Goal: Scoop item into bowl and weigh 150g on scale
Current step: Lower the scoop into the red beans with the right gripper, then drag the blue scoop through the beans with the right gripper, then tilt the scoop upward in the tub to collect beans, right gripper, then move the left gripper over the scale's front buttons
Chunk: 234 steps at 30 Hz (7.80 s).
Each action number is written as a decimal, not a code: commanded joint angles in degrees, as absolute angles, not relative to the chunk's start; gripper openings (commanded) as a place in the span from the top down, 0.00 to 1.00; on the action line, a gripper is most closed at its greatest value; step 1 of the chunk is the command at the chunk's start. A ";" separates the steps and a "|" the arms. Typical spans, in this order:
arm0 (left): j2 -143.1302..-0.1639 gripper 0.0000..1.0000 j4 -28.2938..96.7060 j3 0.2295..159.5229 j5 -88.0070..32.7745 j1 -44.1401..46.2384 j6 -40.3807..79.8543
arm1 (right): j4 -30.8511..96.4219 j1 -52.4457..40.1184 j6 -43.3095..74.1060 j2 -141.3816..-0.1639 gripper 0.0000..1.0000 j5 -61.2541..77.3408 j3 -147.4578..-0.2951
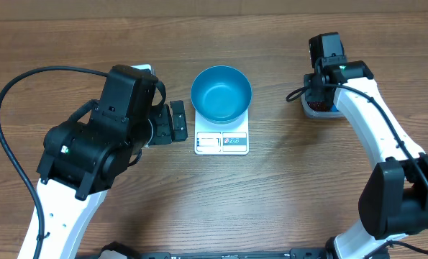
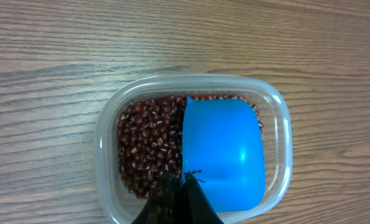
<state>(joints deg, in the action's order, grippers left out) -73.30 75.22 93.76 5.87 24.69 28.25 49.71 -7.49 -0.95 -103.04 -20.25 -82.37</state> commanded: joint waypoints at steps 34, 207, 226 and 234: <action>-73.49 0.01 75.16 94.65 6.57 24.40 26.98 | 52.40 5.45 10.76 -102.80 0.96 13.43 -81.56; -73.78 0.00 75.16 94.65 6.37 24.40 27.00 | 58.22 33.23 0.97 -111.79 0.96 60.75 -81.47; -73.78 0.55 75.20 94.65 6.37 24.40 21.98 | 58.39 33.23 0.38 -111.79 0.96 61.58 -81.47; -73.78 0.96 75.53 94.65 5.96 24.40 19.14 | 58.63 33.23 -0.12 -111.79 0.96 61.60 -81.47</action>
<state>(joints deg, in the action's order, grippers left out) -73.30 75.44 93.76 5.85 24.69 21.63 58.63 32.91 0.82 -111.94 58.94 -82.04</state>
